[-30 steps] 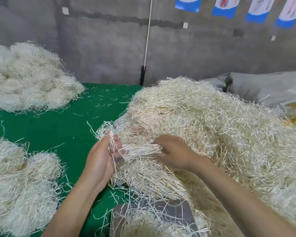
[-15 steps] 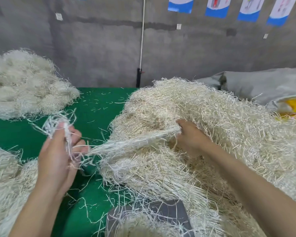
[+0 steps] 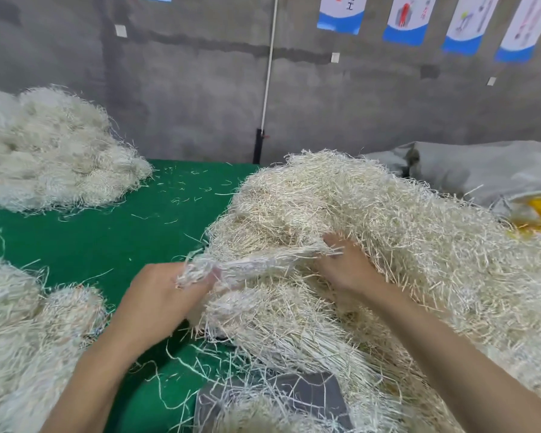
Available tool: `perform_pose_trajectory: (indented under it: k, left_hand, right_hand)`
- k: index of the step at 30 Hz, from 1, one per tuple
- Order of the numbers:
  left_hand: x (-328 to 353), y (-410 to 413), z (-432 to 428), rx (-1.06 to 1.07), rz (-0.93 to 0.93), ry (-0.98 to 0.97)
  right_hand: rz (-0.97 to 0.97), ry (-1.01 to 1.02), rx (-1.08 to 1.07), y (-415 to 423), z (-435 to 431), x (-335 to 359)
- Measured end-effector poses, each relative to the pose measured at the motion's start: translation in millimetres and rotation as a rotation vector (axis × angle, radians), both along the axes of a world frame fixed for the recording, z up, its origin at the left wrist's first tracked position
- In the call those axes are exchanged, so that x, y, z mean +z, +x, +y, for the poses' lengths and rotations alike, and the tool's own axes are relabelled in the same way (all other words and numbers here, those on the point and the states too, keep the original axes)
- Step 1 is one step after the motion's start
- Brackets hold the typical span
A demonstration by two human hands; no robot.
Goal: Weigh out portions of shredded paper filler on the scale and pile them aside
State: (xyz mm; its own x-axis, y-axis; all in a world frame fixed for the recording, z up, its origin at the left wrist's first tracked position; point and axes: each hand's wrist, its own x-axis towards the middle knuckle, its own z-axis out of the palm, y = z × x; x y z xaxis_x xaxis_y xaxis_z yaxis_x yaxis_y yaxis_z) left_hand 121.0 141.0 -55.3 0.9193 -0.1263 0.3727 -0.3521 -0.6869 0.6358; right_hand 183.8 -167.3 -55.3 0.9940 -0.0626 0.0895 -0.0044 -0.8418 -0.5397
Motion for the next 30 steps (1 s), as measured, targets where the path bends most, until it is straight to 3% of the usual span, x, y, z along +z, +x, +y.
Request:
perform_pose_trajectory:
  k: [4,5,8,10,14,17,19,21,23,25,30]
  left_hand:
    - [19.2,-4.4,18.3,0.298,-0.088,-0.685]
    - [22.3,-4.2,29.7,0.377,-0.075,-0.771]
    - [20.7,-2.1,48.6,0.559,0.113,-0.621]
    - [17.5,-4.9,34.0,0.529,0.124,-0.589]
    - [16.0,-3.5,1.9,0.393,0.103,-0.59]
    - [17.3,-9.9,-12.5,0.37,0.191,-0.575]
    - [20.8,-21.8,-23.8,0.364,0.316,-0.525]
    - [20.1,-36.5,-38.2,0.344,0.306,-0.504]
    - [19.3,-44.3,-47.3,0.203,0.21,-0.571]
    - [21.3,-36.6,-54.8,-0.006,0.178,-0.518]
    - [8.2,3.3,-22.7,-0.421,0.376,-0.629]
  right_hand:
    - [0.049,-0.173,0.036,-3.6,0.0,-10.6]
    - [0.053,-0.181,0.028,-4.5,-1.2,-12.4]
    - [0.144,-0.27,0.068,-12.0,3.4,-14.0]
    - [0.171,-0.292,0.096,-19.8,11.3,-8.5]
    - [-0.132,-0.306,0.114,-49.6,25.4,25.4]
    - [-0.313,-0.06,0.188,-82.5,47.5,57.0]
    - [-0.202,0.135,0.363,-92.2,67.0,67.8]
    - [-0.036,0.112,0.55,-92.5,89.9,65.9]
    - [-0.056,0.089,0.638,-91.2,110.5,62.2]
    - [-0.142,0.196,0.637,-88.7,119.3,59.2]
    - [-0.402,0.118,0.444,-82.5,102.4,57.7]
